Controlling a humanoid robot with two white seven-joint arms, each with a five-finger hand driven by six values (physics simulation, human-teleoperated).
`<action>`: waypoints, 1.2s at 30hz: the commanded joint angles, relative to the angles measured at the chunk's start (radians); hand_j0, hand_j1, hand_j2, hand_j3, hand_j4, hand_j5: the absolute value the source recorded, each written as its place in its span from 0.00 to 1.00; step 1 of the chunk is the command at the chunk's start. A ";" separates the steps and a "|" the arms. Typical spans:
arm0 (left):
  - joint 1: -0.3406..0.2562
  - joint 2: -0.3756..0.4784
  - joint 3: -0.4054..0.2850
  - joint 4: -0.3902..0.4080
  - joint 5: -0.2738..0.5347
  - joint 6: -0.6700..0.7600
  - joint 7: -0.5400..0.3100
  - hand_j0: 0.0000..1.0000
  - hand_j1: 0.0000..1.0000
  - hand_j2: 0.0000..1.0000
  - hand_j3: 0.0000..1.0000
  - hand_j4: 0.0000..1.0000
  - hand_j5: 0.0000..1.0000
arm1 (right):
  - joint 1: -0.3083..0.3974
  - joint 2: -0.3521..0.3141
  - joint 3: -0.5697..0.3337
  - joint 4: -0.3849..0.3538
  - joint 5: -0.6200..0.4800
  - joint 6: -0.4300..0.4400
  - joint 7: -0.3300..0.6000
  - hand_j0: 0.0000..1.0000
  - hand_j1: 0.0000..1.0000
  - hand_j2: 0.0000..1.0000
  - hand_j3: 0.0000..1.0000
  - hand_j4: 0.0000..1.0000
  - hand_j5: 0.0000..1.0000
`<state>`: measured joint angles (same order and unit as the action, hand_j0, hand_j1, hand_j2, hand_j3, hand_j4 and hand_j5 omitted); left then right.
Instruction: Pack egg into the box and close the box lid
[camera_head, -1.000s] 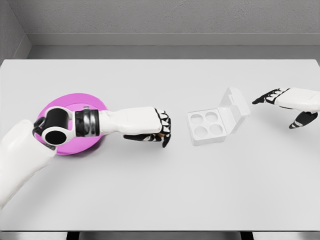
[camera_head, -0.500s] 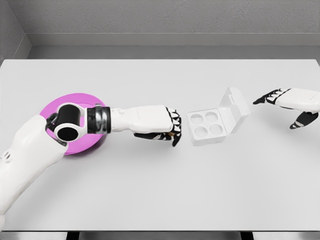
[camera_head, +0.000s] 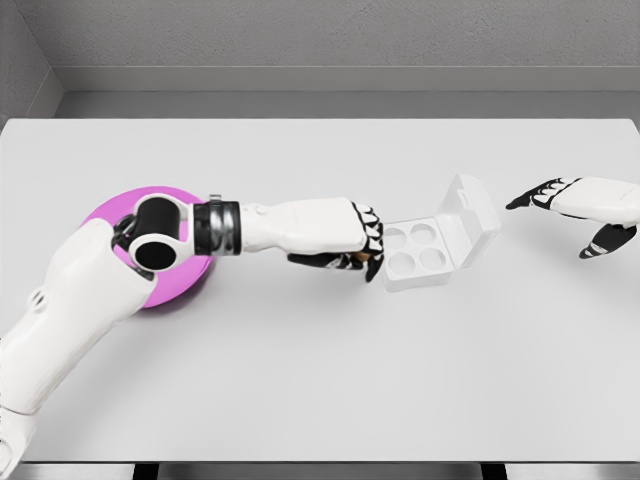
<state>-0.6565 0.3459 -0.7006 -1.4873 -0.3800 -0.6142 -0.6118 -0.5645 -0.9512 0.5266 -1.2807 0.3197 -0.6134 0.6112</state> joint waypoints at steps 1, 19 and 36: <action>0.000 -0.015 0.001 0.010 0.006 0.003 0.001 0.35 0.35 0.35 0.35 0.35 0.35 | 0.002 -0.001 0.000 0.000 -0.005 0.003 0.000 1.00 1.00 1.00 1.00 1.00 1.00; -0.032 -0.091 0.006 0.048 0.021 0.003 0.001 0.35 0.35 0.35 0.35 0.35 0.35 | -0.002 0.002 0.000 0.037 -0.005 0.003 0.000 1.00 1.00 1.00 1.00 1.00 1.00; -0.043 -0.182 0.009 0.197 0.216 0.003 0.001 0.34 0.34 0.34 0.34 0.34 0.34 | -0.002 0.002 0.000 0.046 -0.005 0.003 0.000 1.00 1.00 1.00 1.00 1.00 1.00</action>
<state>-0.6995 0.1799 -0.6928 -1.3166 -0.1865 -0.6140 -0.6117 -0.5660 -0.9482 0.5262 -1.2348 0.3198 -0.6134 0.6112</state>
